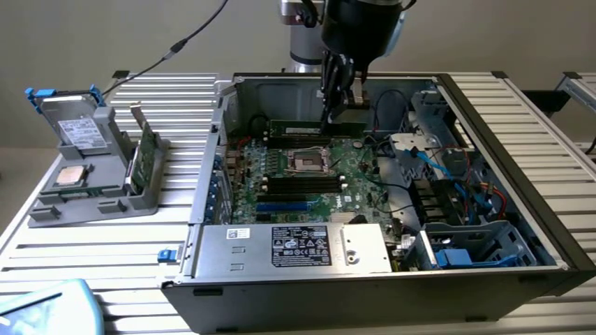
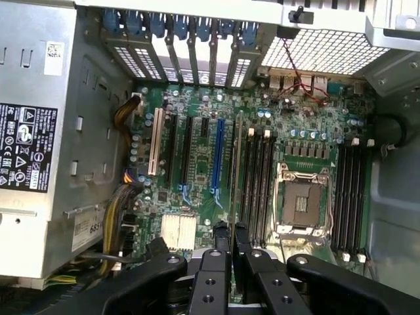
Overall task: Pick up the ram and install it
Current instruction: 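Pick up the ram and move it above insertion slot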
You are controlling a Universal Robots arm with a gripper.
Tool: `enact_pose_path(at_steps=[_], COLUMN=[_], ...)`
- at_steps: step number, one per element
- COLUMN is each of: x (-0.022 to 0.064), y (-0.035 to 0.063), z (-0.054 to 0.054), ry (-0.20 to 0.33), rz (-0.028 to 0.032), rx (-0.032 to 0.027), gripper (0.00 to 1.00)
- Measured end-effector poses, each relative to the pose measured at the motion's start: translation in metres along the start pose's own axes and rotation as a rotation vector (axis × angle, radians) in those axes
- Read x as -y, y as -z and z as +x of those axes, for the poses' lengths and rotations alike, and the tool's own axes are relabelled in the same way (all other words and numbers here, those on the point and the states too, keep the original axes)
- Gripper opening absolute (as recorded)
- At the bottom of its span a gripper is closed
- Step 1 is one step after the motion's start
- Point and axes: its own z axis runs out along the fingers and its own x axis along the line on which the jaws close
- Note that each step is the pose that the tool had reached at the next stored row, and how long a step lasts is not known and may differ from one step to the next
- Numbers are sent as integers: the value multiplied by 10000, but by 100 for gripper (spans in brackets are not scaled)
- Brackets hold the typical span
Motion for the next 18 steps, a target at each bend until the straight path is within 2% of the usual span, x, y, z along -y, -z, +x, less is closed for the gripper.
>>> enact_pose_path(at_steps=[14, 18], x=[51, 52], y=[-114, -113], z=[-247, -257], ry=[-72, -75], rz=[1, 0], rx=[-5, -25], gripper=[14, 14])
